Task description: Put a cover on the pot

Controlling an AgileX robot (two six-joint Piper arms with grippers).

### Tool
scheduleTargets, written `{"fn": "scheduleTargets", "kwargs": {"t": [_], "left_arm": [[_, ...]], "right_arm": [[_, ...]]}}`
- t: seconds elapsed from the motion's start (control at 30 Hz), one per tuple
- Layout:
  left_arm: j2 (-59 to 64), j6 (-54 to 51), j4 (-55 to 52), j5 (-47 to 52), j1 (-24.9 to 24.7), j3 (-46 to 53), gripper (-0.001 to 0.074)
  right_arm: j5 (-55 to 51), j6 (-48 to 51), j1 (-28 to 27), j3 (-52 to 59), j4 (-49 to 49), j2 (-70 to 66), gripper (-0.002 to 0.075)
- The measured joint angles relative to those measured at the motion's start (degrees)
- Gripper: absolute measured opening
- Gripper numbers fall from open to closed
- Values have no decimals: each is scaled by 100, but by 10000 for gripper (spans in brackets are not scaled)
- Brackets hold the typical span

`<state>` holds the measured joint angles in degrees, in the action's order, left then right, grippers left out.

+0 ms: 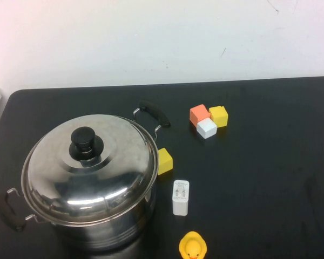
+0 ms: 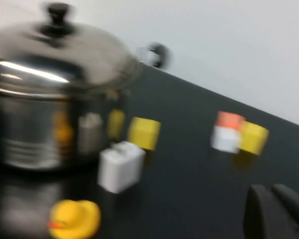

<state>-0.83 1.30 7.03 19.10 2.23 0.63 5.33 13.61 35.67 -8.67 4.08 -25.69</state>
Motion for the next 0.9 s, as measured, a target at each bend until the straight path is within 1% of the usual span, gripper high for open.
{"fn": "scheduleTargets", "kwargs": {"t": [0.1,0.27,0.4,0.53,0.67,0.77,0.9], "left_arm": [[0,0,0,0,0,0,-2],[0,0,0,0,0,0,-2],[0,0,0,0,0,0,-2],[0,0,0,0,0,0,-3],[0,0,0,0,0,0,-2],[0,0,0,0,0,0,-2],[0,0,0,0,0,0,-2]], "right_arm": [[-313,0,-780,253,50,519,-1],[-1225,0,-2294,324,-89,1548,-2],[-1424,-13,-3305,409,-170,2170,-2],[-1497,-166,-3809,797,-208,2552,-2],[-1615,-849,-4130,1023,-275,2633,-2],[-1690,-1186,-4230,1023,-408,2633,-2],[-1847,-1274,-4252,1023,-574,2633,-2]]}}
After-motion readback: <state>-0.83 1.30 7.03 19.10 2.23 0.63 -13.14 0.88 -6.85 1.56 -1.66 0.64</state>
